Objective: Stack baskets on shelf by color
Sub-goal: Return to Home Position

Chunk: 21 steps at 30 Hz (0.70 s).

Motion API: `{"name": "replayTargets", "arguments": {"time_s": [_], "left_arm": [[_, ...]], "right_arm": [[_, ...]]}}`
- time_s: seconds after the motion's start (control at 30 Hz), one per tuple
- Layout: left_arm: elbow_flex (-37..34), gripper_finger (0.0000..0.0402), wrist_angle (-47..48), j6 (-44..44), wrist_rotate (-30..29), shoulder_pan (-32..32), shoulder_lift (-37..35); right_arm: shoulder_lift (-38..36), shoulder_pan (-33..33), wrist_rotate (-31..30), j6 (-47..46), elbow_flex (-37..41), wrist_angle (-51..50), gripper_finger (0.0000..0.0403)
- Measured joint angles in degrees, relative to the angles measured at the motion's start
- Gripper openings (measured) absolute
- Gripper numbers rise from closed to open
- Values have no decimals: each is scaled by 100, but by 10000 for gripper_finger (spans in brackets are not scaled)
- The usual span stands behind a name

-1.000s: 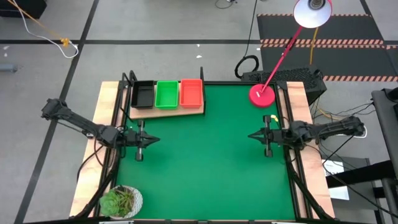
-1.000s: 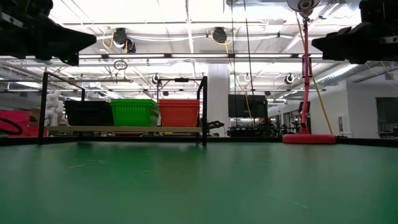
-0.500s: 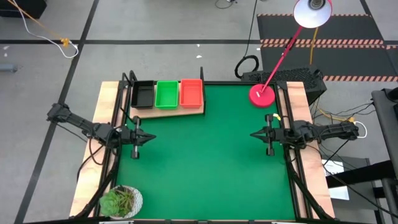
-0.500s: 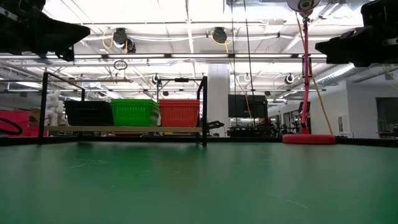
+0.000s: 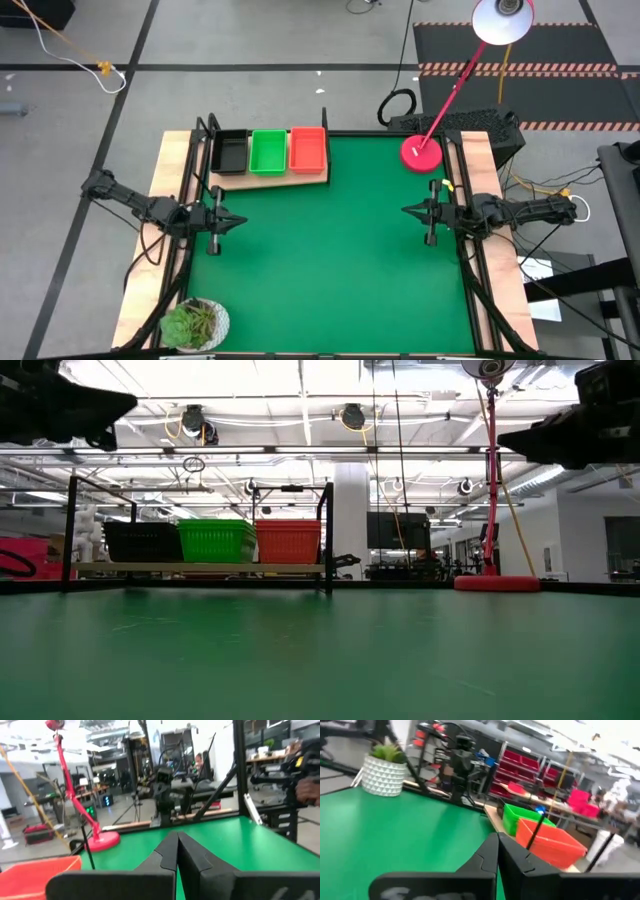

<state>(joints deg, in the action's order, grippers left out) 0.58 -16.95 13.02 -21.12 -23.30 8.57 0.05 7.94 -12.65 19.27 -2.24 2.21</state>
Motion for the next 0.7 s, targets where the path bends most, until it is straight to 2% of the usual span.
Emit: {"name": "replayTargets", "arguments": {"time_s": [0.1,0.23,0.43,0.57,0.7], "left_arm": [[0,9,58,17,161,-1,-199],[0,4,329,-141,174,0,-335],[0,8,832,-409,378,-1,-341],[0,3,1059,-159,357,23,-344],[0,8,1086,-6,365,365,-383]], "right_arm": [[2,0,34,-299,0,-106,0],[2,2,683,-402,14,-166,0],[128,-9,684,-492,138,-41,0],[138,-9,688,-814,138,-30,0],[138,-9,682,-815,138,-23,0]]}}
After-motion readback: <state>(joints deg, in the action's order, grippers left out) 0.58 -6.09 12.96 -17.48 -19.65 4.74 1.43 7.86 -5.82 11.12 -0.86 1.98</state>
